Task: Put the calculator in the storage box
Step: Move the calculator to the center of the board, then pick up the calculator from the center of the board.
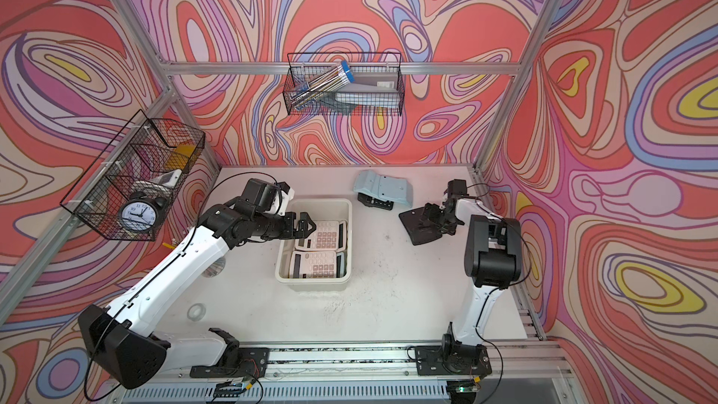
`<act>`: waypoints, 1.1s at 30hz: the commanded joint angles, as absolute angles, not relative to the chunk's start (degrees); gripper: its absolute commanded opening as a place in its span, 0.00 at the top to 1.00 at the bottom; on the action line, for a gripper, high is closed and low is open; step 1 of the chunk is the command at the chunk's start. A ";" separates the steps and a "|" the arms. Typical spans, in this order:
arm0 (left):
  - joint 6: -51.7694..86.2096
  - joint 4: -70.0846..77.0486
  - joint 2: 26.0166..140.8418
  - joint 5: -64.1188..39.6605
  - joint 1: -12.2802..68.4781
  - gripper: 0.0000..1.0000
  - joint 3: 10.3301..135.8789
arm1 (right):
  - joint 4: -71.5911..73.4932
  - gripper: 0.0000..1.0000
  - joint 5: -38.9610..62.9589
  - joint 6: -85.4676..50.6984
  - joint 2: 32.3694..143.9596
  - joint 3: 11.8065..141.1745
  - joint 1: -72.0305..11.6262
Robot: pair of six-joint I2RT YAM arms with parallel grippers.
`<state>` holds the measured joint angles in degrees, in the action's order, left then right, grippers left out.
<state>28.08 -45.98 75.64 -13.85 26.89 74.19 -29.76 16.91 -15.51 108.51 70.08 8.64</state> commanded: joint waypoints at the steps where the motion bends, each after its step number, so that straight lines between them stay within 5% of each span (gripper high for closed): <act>1: 27.86 -44.06 74.97 -14.36 27.85 0.01 75.89 | -26.00 0.11 19.23 -18.61 103.06 64.52 8.22; 19: 30.06 -38.66 77.23 -10.95 39.63 0.01 81.56 | -23.21 0.10 21.78 -24.54 79.96 47.15 1.97; 33: 32.08 -32.96 92.02 -10.57 47.99 0.01 92.87 | -22.74 0.04 11.77 -23.90 89.80 57.71 5.37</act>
